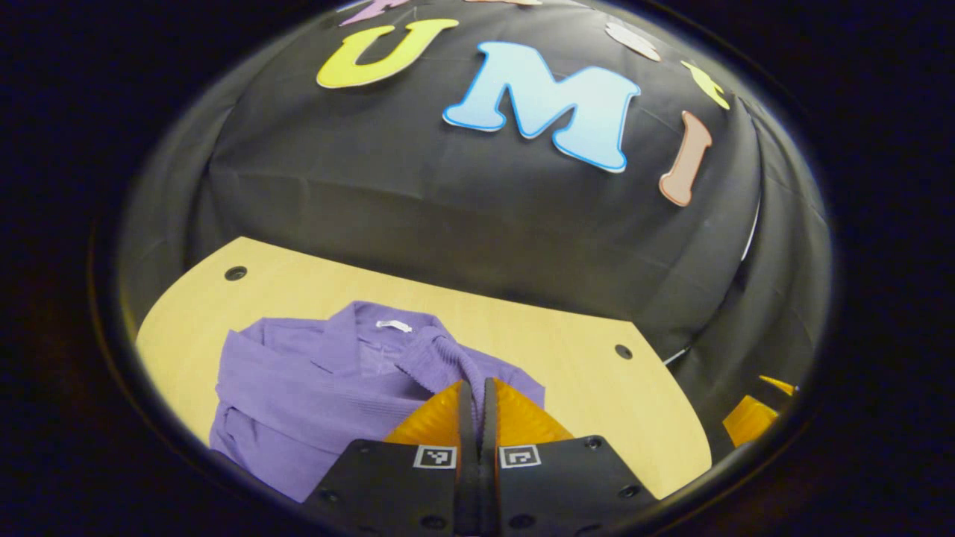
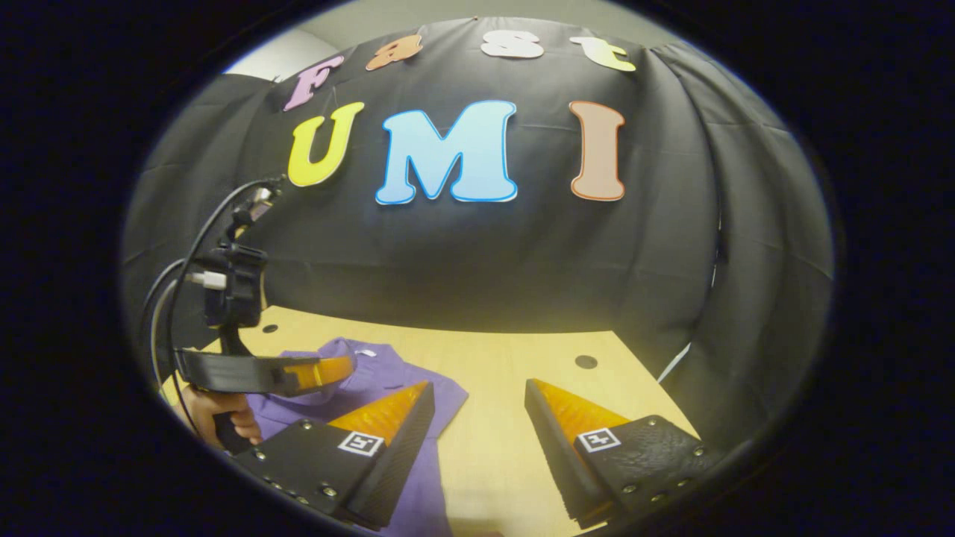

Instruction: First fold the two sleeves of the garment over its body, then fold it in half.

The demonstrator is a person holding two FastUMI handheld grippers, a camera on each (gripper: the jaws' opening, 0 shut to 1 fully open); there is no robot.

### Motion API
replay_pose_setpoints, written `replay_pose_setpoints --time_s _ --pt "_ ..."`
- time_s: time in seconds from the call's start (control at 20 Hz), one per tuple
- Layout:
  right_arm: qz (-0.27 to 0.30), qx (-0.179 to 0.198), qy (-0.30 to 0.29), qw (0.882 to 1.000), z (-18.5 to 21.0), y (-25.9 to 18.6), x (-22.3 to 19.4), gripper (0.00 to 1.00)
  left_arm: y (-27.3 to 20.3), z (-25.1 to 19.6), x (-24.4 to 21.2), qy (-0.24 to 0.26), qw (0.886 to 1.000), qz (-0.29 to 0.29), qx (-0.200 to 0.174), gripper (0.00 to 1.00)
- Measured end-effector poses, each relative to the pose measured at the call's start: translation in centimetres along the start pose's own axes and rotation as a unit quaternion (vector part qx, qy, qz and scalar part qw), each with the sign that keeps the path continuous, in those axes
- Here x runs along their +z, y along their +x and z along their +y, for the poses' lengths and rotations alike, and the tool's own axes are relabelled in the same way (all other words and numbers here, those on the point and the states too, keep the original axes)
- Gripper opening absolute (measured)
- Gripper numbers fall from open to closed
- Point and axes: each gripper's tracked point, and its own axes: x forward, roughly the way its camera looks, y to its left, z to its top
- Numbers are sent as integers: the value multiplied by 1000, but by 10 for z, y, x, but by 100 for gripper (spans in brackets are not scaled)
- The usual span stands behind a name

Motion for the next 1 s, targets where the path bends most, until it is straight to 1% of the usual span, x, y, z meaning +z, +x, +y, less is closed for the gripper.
replay_pose_setpoints --time_s 0.15,0.25,0.3,0.35,0.45,0.5,0.55,0.6,0.7,0.8,0.85,0.9,1.0 --pt "-2 5 3 1000 -2 -3 1 80 12 -4 -14 35 999 14 12 6" --pt "-5 10 4 1000 -2 -4 2 80 13 -1 -22 49 998 26 21 7" --pt "-7 12 3 1000 -3 -6 2 80 13 0 -26 54 998 35 23 9" --pt "-8 15 2 1000 -4 -10 2 80 11 -1 -29 55 997 39 23 14" --pt "-13 23 3 1000 -7 -17 0 80 6 -8 -29 58 998 34 12 15" --pt "-15 26 4 1000 -6 -20 1 80 4 -11 -30 63 997 32 5 20" --pt "-16 29 4 999 -7 -22 -1 80 -1 -12 -31 70 997 30 5 22" --pt "-15 32 3 999 -7 -24 -3 80 -4 -14 -30 72 997 26 1 27" --pt "-15 36 -3 999 -11 -32 -7 80 -13 -17 -33 66 998 21 2 54" --pt "-19 30 -13 999 -14 -40 -7 80 -24 -18 -33 55 998 12 5 81" --pt "-21 24 -18 999 -17 -44 -10 79 -31 -16 -33 50 999 8 5 84" --pt "-21 17 -21 999 -19 -49 -12 80 -37 -14 -34 45 999 5 5 91" --pt "-22 7 -19 1000 -16 -59 -16 80 -54 -5 -33 42 999 -3 6 91"
